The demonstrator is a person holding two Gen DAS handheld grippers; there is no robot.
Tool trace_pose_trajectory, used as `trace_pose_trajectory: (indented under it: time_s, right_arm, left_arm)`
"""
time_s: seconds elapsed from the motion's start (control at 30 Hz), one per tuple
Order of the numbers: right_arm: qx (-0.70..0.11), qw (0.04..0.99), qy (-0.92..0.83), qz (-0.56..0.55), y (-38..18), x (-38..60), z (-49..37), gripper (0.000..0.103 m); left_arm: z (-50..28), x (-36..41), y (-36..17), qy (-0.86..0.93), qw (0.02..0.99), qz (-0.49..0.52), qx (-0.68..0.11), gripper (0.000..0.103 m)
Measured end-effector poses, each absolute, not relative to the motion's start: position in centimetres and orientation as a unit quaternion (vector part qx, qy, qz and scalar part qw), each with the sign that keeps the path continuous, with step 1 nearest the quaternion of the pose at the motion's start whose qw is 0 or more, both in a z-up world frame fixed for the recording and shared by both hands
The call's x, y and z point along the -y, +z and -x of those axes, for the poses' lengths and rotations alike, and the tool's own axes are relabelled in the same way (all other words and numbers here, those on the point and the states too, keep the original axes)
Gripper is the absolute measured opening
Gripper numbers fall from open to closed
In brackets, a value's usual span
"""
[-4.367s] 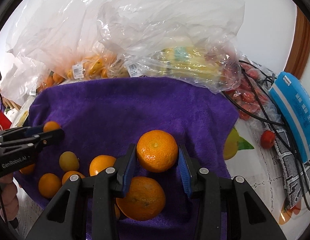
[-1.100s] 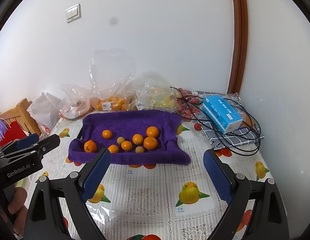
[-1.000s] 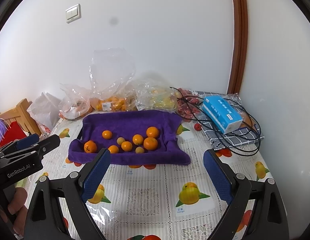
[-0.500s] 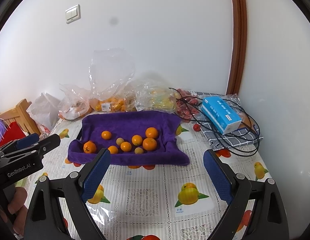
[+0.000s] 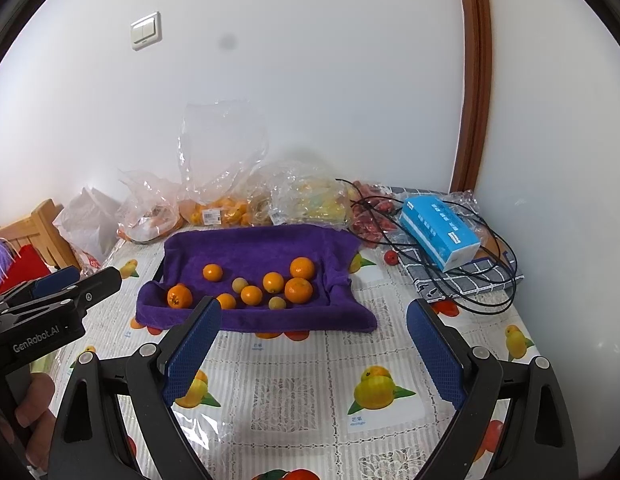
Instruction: Organize fruits
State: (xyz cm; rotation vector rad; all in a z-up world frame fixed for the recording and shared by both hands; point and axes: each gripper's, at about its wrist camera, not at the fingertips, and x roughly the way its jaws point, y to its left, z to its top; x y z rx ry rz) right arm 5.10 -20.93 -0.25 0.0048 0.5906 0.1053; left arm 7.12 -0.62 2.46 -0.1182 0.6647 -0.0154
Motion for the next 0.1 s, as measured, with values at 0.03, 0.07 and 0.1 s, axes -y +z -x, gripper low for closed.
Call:
trace_pose_trajectory:
  time_s: [0.03, 0.07, 0.1]
  right_arm:
    - [-0.291, 0.955, 0.052, -0.002, -0.25, 20.93, -5.10, 0.093]
    - [-0.292, 0.955, 0.052, -0.002, -0.23, 20.94, -5.07, 0.093]
    - [-0.292, 0.955, 0.051, -0.001, -0.21, 20.93, -5.05, 0.093]
  left_arm:
    - [-6.99, 0.69, 2.54, -0.003, 0.945, 0.054, -0.321, 0.078]
    - [-6.97, 0.69, 2.58, 0.001, 0.946, 0.052, -0.320, 0.078]
    - [-7.05, 0.73, 2.62, 0.000, 0.945, 0.053, -0.323, 0.078]
